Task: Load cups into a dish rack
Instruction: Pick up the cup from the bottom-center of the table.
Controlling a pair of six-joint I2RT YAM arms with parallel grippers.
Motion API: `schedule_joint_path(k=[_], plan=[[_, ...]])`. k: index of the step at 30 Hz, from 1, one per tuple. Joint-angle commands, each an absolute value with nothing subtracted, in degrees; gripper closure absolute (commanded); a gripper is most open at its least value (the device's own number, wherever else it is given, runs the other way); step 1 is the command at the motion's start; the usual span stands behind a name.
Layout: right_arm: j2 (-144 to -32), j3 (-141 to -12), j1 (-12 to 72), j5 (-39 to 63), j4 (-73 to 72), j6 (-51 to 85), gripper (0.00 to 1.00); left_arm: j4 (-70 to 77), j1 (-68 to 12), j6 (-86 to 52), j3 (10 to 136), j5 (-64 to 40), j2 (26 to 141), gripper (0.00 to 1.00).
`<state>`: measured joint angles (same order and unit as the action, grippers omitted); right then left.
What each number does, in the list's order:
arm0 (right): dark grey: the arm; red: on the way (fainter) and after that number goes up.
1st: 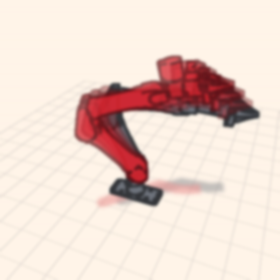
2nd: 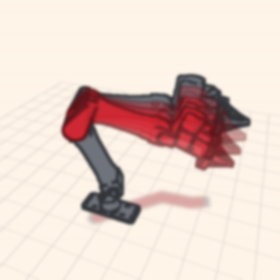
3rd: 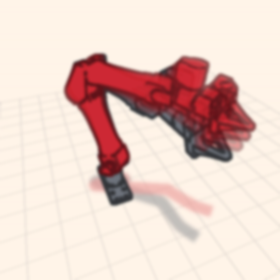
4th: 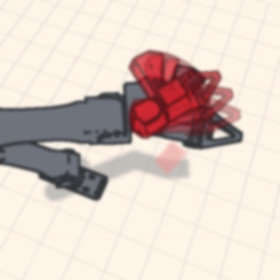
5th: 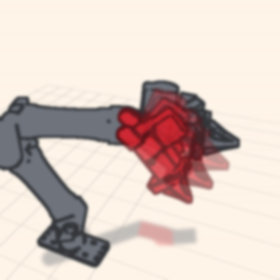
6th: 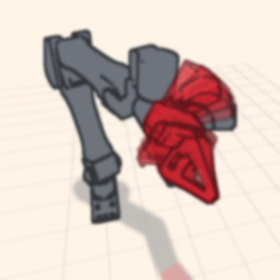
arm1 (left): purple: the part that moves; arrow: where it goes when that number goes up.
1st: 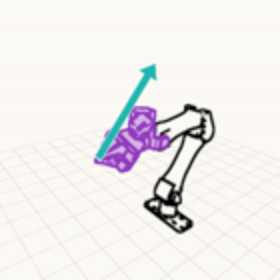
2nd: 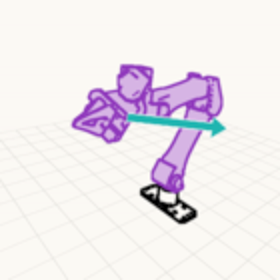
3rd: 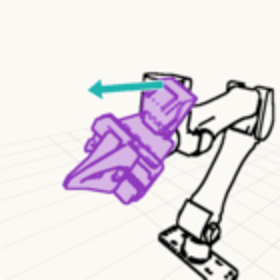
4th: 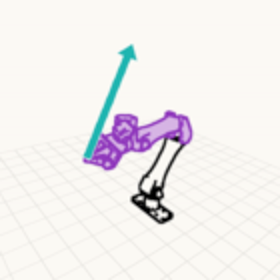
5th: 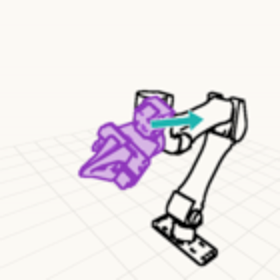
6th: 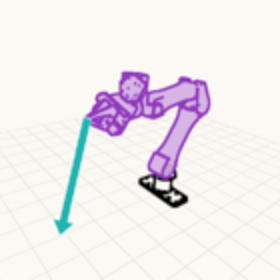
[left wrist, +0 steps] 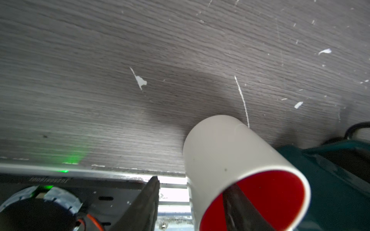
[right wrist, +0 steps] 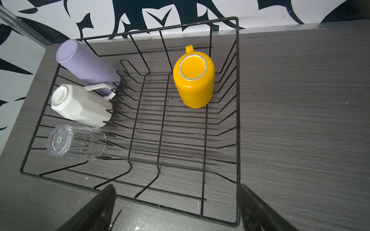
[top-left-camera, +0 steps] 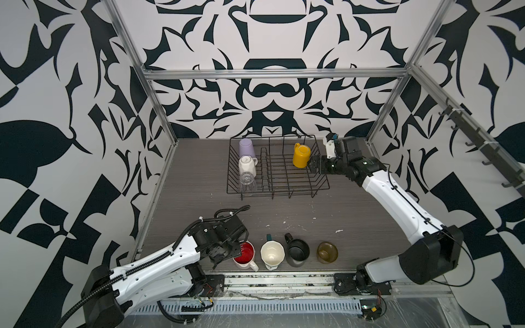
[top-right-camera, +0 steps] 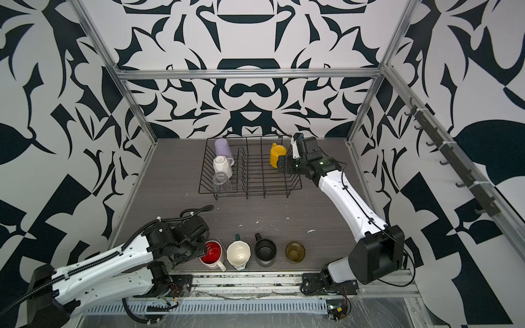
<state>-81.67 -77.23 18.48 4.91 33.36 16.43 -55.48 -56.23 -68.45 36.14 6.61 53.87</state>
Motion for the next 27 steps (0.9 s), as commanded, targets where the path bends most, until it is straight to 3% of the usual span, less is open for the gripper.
schedule_joint_path(k=[1, 5, 11, 18, 27], plan=[[-78.86, -77.26, 18.4, 5.01, 32.22, 16.27, 0.04, -54.92, -56.32, -69.52, 36.09, 8.3, 55.72, 0.5], [-78.75, -76.92, 18.41, 5.01, 32.25, 16.24, 0.04, -52.87, -56.25, -69.61, 35.65, 9.06, 56.99, 0.56], [-78.27, -76.56, 18.41, 5.09, 32.19, 16.17, 0.04, -51.95, -56.29, -69.79, 35.16, 9.31, 57.61, 0.8], [-78.41, -76.38, 18.41, 5.97, 31.6, 16.33, 0.04, -53.74, -56.25, -70.48, 36.27, 11.14, 56.89, 1.0], [-79.48, -76.11, 18.42, 7.53, 30.61, 16.5, 0.04, -61.1, -56.07, -70.33, 41.13, 16.84, 54.22, 1.0]])
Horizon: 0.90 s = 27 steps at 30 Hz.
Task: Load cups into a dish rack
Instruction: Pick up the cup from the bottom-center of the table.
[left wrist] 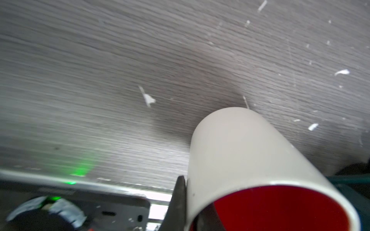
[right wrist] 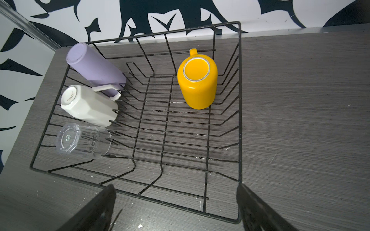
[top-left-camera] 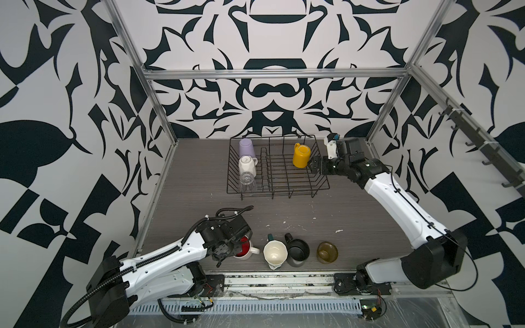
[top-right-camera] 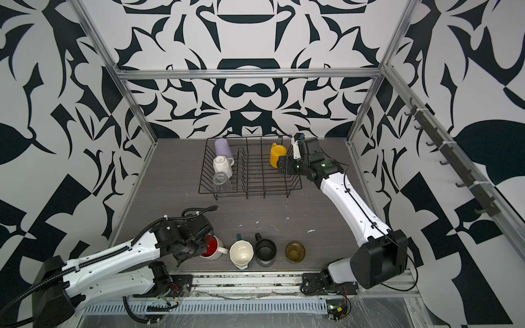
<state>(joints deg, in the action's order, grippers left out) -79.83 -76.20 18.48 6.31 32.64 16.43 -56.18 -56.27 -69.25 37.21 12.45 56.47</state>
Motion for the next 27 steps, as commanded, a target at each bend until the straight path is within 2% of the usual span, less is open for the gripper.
schedule_joint_path(k=[1, 8, 13, 17, 22, 27], plan=[[-79.62, -76.07, 18.48, 7.67, 30.43, 16.46, 0.04, -61.85, -55.82, -70.09, 42.02, 17.7, 53.83, 1.0], [-80.43, -75.61, 18.46, 10.27, 28.83, 17.24, 0.04, -65.56, -49.02, -63.64, 51.61, 23.78, 49.43, 1.0], [-79.83, -76.04, 18.45, 12.16, 28.84, 16.8, 0.04, -59.95, -39.04, -55.02, 56.06, 20.9, 46.09, 1.0], [-78.17, -74.83, 18.46, 14.5, 27.01, 16.52, 0.04, -54.6, -30.93, -48.93, 60.02, 14.25, 47.72, 1.0], [-76.26, -72.58, 18.39, 19.65, 23.18, 16.65, 0.04, -43.09, -26.94, -44.85, 62.38, 7.59, 50.58, 1.0], [-74.91, -69.53, 18.45, 28.43, 16.51, 16.69, 0.04, -30.58, -21.22, -44.74, 63.19, -7.11, 56.23, 1.0]])
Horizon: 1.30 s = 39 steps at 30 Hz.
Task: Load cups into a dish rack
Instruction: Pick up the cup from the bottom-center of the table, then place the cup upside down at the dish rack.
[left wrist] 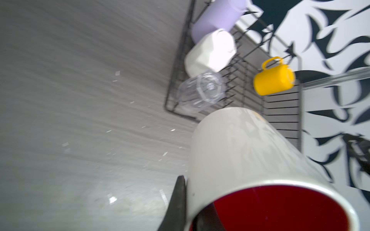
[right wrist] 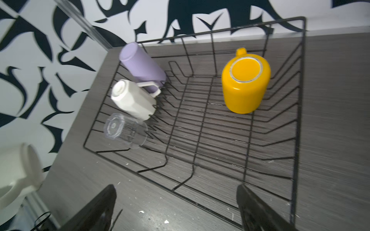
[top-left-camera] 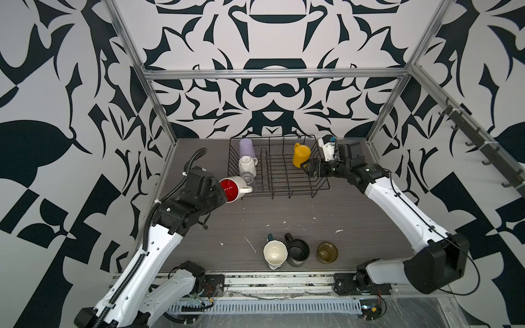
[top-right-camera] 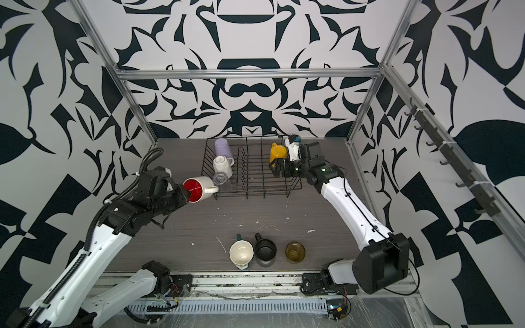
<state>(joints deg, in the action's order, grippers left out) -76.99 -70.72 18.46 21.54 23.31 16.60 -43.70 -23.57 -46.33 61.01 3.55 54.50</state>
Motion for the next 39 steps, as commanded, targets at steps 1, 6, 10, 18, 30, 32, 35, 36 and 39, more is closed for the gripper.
schedule_joint_path(k=[1, 6, 10, 18, 30, 32, 35, 36, 39], plan=[[-74.59, -68.96, 18.45, 29.82, 15.1, 16.73, 0.04, -28.72, -20.26, -44.7, 63.11, -9.66, 57.29, 1.0], [-73.19, -66.06, 18.63, 40.11, 6.2, 18.24, 0.04, -16.15, -13.59, -49.87, 61.64, -25.74, 62.37, 1.0], [-72.01, -63.6, 20.86, 45.44, -1.76, 18.15, 0.03, -7.96, -11.69, -53.45, 61.93, -33.93, 66.15, 1.0], [-74.93, -63.89, 26.67, 49.01, -10.37, 19.39, 0.01, 2.94, -11.6, -53.76, 63.1, -46.47, 72.29, 1.0], [-68.82, -65.57, 26.46, 42.96, -2.29, 25.01, 0.0, 14.06, -11.56, -38.87, 59.07, -46.06, 74.58, 1.0], [-68.38, -67.01, 25.97, 41.32, 2.14, 25.16, 0.0, 18.27, -11.67, -34.6, 56.11, -42.77, 73.49, 1.0], [-68.97, -69.37, 24.48, 41.77, 6.86, 27.85, 0.0, 28.86, -11.94, -28.3, 49.39, -37.54, 69.17, 1.0], [-69.61, -70.18, 24.11, 42.81, 8.06, 28.57, 0.0, 33.75, -11.95, -26.66, 46.62, -35.74, 68.27, 1.0], [-71.54, -72.4, 23.92, 45.58, 11.07, 29.19, 0.0, 44.81, -11.95, -23.15, 41.87, -33.81, 68.08, 1.0]])
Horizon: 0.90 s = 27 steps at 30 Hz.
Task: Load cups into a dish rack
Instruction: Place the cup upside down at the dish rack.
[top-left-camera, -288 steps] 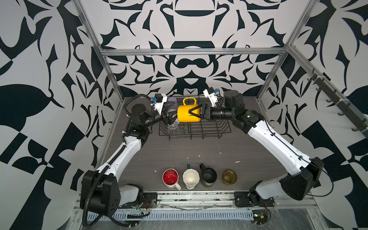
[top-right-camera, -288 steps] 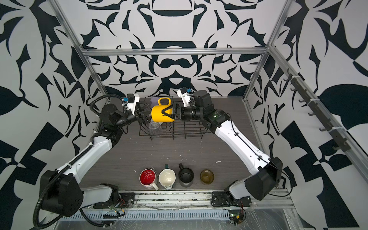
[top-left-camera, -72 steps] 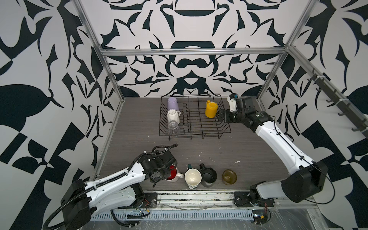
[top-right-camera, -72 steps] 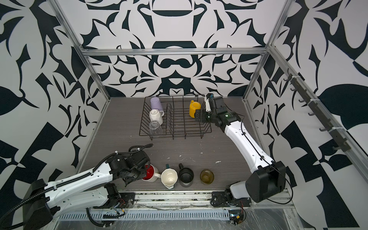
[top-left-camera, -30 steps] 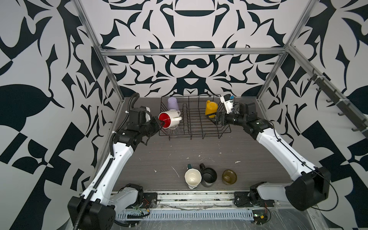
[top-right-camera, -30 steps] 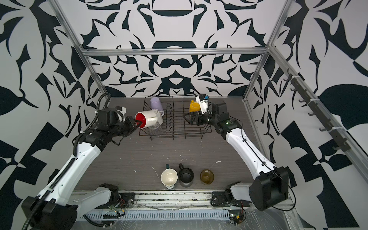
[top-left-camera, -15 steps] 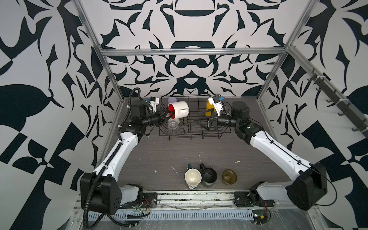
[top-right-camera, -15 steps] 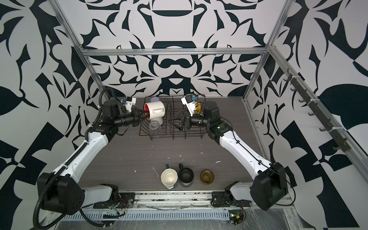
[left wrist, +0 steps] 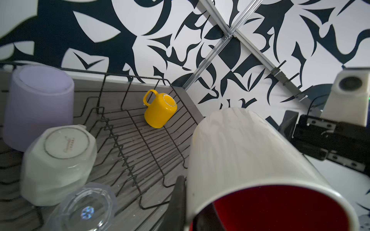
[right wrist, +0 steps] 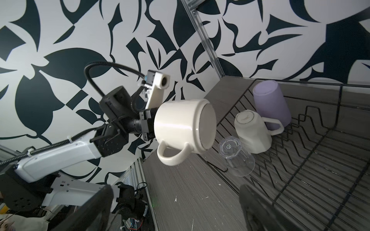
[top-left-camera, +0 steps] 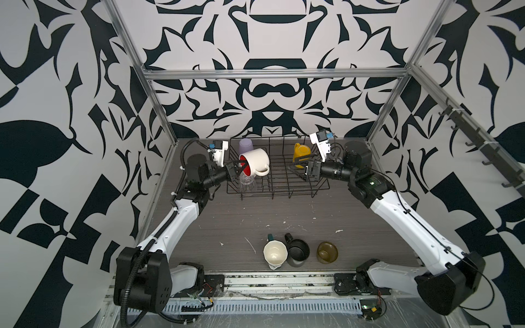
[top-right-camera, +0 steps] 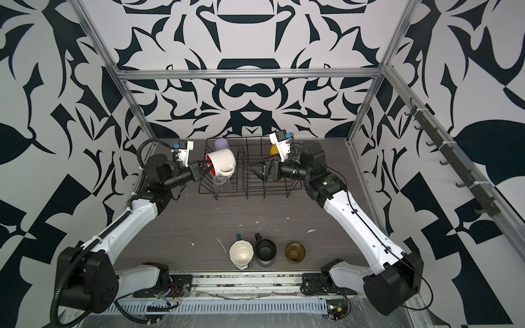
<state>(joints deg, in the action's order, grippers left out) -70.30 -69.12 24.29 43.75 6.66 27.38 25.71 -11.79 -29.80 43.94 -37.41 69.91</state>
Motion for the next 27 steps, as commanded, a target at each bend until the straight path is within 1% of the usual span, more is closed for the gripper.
schedule_joint_path(k=[1, 4, 8, 9, 12, 15, 27], plan=[[-72.07, -73.1, 23.91, 46.14, 12.09, 29.38, 0.0, 45.93, -11.95, -21.62, 41.37, -33.75, 68.4, 1.0], [-73.82, -75.65, 23.91, 47.63, 14.59, 29.88, 0.01, 49.71, -11.95, -18.32, 40.03, -33.48, 69.99, 1.0], [-76.36, -78.28, 24.54, 49.9, 17.49, 29.8, 0.01, 66.05, -12.04, -14.18, 36.09, -35.85, 74.74, 1.0], [-77.07, -78.87, 24.83, 49.89, 18.36, 29.63, 0.01, 69.31, -12.04, -14.06, 35.92, -36.73, 76.19, 1.0], [-78.61, -79.79, 25.92, 49.69, 19.34, 29.61, 0.02, 73.18, -12.04, -13.62, 37.28, -41.49, 79.51, 1.0], [-79.42, -79.89, 26.44, 48.53, 18.02, 30.76, 0.02, 78.66, -12.04, -17.37, 38.36, -43.58, 82.2, 1.0], [-84.87, -84.03, 29.57, 44.83, 16.83, 29.26, 0.02, 79.55, -12.22, -19.93, 39.03, -47.55, 81.24, 1.0]])
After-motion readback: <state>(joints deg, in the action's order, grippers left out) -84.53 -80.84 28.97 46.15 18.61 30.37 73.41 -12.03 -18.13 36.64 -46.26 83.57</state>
